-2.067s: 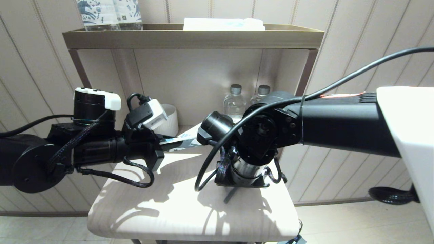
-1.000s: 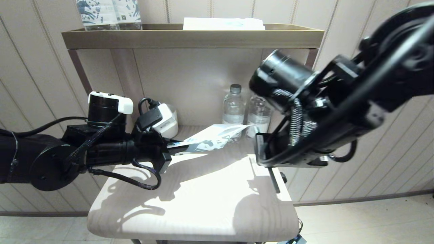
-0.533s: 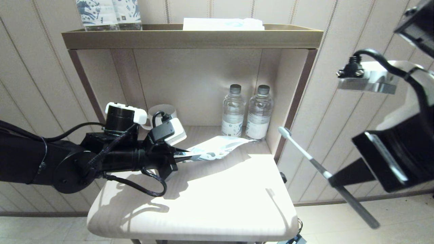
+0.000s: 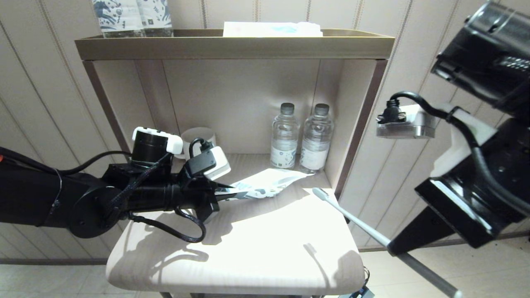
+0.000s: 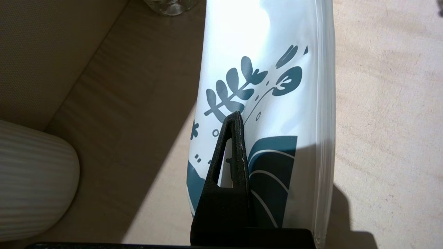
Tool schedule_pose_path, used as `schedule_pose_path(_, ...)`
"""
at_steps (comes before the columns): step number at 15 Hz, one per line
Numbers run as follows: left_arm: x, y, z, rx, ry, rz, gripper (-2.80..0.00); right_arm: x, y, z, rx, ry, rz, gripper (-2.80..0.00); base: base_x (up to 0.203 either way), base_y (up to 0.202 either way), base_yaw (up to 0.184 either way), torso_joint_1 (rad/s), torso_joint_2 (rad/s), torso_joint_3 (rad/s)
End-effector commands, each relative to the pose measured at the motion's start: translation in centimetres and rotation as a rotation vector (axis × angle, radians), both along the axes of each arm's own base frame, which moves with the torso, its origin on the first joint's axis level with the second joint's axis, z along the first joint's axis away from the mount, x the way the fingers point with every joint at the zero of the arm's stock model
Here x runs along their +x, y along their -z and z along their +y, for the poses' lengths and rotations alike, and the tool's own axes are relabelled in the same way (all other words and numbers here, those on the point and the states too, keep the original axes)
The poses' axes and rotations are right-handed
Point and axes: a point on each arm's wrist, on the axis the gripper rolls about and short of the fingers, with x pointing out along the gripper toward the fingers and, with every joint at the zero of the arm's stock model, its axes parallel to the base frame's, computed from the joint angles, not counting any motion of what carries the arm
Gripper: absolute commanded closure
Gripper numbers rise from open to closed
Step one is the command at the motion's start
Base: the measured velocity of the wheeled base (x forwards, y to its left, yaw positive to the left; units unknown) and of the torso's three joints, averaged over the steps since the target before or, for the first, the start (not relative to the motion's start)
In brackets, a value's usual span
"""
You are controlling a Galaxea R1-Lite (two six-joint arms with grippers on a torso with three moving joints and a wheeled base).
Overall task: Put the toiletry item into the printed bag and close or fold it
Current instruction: Place the toothbrush in the storage bag
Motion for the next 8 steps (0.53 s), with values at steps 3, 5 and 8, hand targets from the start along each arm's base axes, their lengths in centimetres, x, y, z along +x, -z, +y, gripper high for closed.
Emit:
schedule_pose_path(3,-1.1,-0.2,-0.2,-0.01,0.029,-0.047,0.0,3.7,2.6,1.0,-0.068,0.008,0.068,0.0,0.0,0.0,0.0,0.0,0.0,0.0)
schedule_pose_path(5,-1.9,-0.2,-0.3,-0.023,0.048,-0.104,0.0,4.0,2.9,1.2,-0.07,0.001,0.073,0.0,0.0,0.0,0.0,0.0,0.0,0.0)
schedule_pose_path(8,-2.7,-0.1,-0.9,-0.024,0.08,-0.119,0.0,4.9,3.4,1.9,-0.062,-0.004,0.062,0.0,0.0,0.0,0.0,0.0,0.0,0.0)
